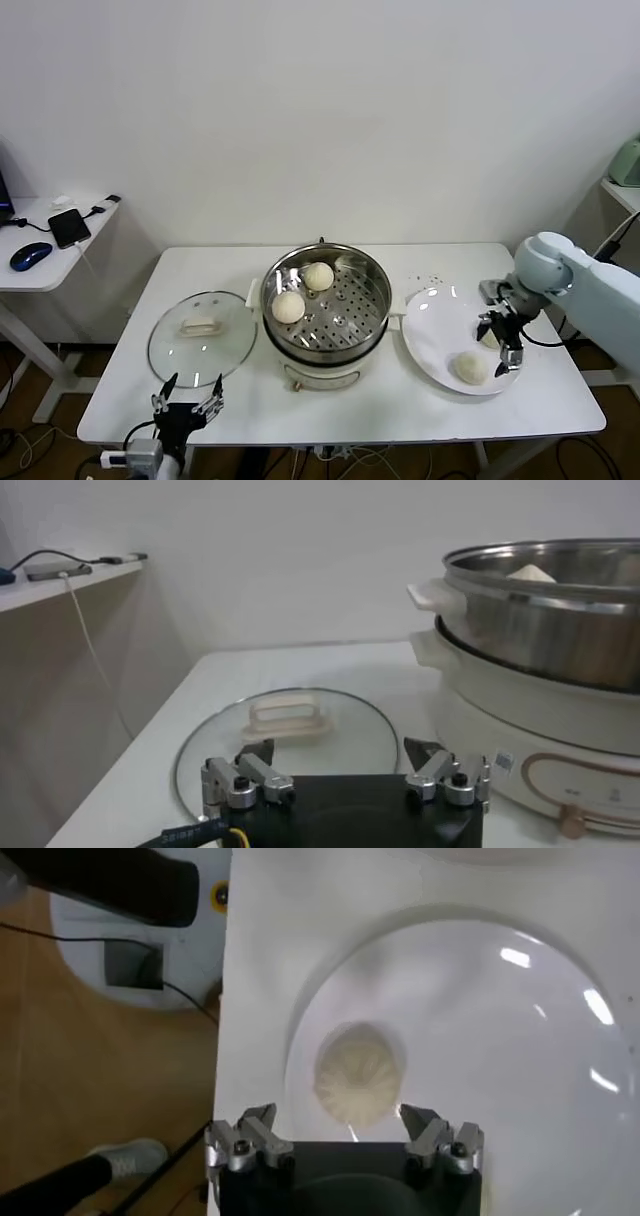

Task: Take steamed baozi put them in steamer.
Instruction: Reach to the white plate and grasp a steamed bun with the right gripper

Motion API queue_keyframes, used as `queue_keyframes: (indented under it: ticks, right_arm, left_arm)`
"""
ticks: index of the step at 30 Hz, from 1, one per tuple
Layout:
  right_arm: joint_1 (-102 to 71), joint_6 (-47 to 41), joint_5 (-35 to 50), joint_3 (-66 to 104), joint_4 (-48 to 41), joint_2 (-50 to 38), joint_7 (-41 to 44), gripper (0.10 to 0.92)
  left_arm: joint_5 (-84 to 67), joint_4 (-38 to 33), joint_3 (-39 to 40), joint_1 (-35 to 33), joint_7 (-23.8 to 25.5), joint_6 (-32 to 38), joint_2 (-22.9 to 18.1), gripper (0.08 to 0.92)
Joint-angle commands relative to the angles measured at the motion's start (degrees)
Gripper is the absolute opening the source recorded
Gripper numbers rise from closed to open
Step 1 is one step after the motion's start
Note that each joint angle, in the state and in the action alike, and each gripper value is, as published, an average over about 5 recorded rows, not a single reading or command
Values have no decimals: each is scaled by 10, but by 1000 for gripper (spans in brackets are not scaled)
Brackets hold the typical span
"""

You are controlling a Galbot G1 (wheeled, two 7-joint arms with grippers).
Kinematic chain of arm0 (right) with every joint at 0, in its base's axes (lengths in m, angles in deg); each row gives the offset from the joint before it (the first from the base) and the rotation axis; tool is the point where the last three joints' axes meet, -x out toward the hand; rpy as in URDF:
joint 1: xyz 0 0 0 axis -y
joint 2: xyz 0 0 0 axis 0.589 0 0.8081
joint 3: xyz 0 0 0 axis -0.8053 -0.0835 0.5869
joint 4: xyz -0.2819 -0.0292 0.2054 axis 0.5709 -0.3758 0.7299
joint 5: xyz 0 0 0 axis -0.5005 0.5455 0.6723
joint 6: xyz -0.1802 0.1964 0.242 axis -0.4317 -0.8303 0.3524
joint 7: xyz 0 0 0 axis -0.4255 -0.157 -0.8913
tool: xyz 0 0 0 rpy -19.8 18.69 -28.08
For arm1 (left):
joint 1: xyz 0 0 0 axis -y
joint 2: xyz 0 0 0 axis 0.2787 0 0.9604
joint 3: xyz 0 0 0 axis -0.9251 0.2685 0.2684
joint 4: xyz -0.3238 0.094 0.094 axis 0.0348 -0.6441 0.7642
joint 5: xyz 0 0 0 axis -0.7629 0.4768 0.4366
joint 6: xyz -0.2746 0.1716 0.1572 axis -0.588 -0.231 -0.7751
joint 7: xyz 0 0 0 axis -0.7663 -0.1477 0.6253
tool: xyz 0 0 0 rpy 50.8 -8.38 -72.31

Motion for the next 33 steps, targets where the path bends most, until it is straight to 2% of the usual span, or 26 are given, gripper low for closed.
queue_keyframes:
  ticks: [1, 33]
  right_arm:
    - [-70, 16, -40, 46, -28, 20, -30, 823]
    - [-72, 9, -59, 44, -74, 74, -53, 821]
  left_arm:
    - [1, 2, 0, -1, 0, 0, 0, 823]
    - [1, 22, -1, 12, -1, 0, 1, 823]
